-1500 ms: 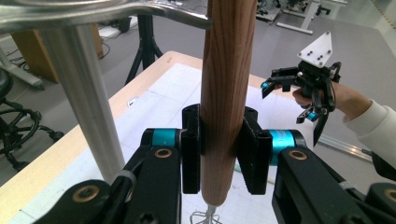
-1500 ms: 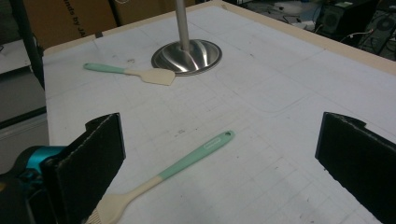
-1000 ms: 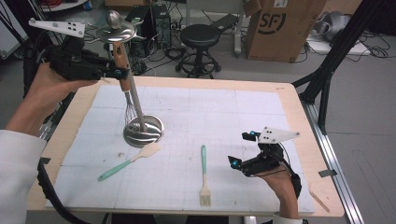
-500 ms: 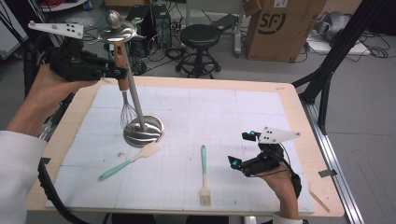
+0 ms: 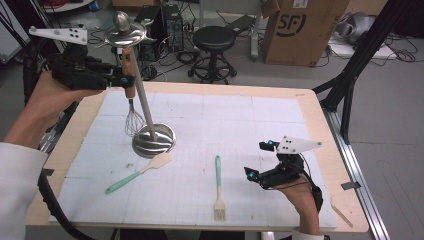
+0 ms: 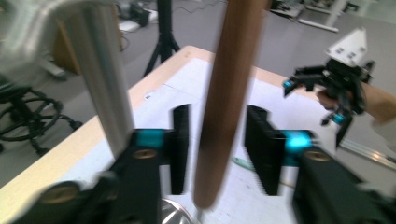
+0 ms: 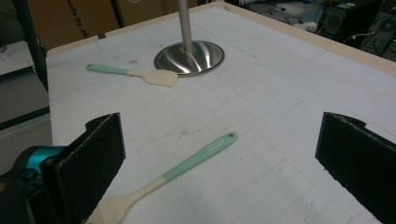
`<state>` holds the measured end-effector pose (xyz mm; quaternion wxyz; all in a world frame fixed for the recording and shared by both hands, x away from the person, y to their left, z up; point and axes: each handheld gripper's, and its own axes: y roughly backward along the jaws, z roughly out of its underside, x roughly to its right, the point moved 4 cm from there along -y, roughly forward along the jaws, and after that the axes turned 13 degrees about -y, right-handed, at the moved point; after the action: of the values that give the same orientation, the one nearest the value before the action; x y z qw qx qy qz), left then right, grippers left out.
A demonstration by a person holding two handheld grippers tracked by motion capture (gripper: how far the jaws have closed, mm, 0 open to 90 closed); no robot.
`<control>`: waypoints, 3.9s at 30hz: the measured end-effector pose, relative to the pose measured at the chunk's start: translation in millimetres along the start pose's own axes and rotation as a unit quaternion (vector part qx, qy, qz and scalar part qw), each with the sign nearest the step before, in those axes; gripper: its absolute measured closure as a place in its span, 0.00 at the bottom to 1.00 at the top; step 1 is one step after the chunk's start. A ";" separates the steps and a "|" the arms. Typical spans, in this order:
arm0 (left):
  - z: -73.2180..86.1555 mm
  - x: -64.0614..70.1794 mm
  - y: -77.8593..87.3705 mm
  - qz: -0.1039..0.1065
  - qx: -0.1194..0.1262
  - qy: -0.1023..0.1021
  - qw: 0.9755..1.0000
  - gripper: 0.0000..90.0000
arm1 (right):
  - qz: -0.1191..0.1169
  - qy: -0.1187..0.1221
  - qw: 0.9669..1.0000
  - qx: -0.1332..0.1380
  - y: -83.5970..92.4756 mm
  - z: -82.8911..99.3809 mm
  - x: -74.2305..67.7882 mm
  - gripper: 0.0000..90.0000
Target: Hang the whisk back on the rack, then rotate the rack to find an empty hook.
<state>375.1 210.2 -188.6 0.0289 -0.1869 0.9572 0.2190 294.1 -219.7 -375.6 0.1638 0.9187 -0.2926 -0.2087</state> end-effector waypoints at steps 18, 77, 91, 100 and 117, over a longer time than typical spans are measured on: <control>27.3 23.8 24.6 -0.030 -0.031 -0.046 0.998 0.02 | 0.005 -0.010 1.000 0.003 4.3 4.1 6.6 0.00; -33.4 -1.8 58.4 -0.059 -0.021 -0.052 0.997 1.00 | -0.003 -0.007 1.000 0.005 2.2 0.3 10.2 0.00; -36.1 -28.8 59.1 -0.055 -0.032 -0.049 0.997 1.00 | 0.001 -0.008 1.000 0.003 1.3 0.5 10.4 0.00; -31.8 -43.6 61.7 -0.060 -0.045 -0.045 0.996 1.00 | 0.002 -0.009 1.000 0.003 2.4 1.1 10.8 0.00; -21.4 -29.7 75.0 -0.068 -0.051 -0.041 0.996 1.00 | 0.008 -0.011 1.000 0.001 3.8 3.6 12.3 0.00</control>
<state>375.4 273.8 -134.5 0.0735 -0.2439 0.9279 0.2723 299.7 -230.8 -380.6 0.1608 0.9142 -0.3019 -0.2175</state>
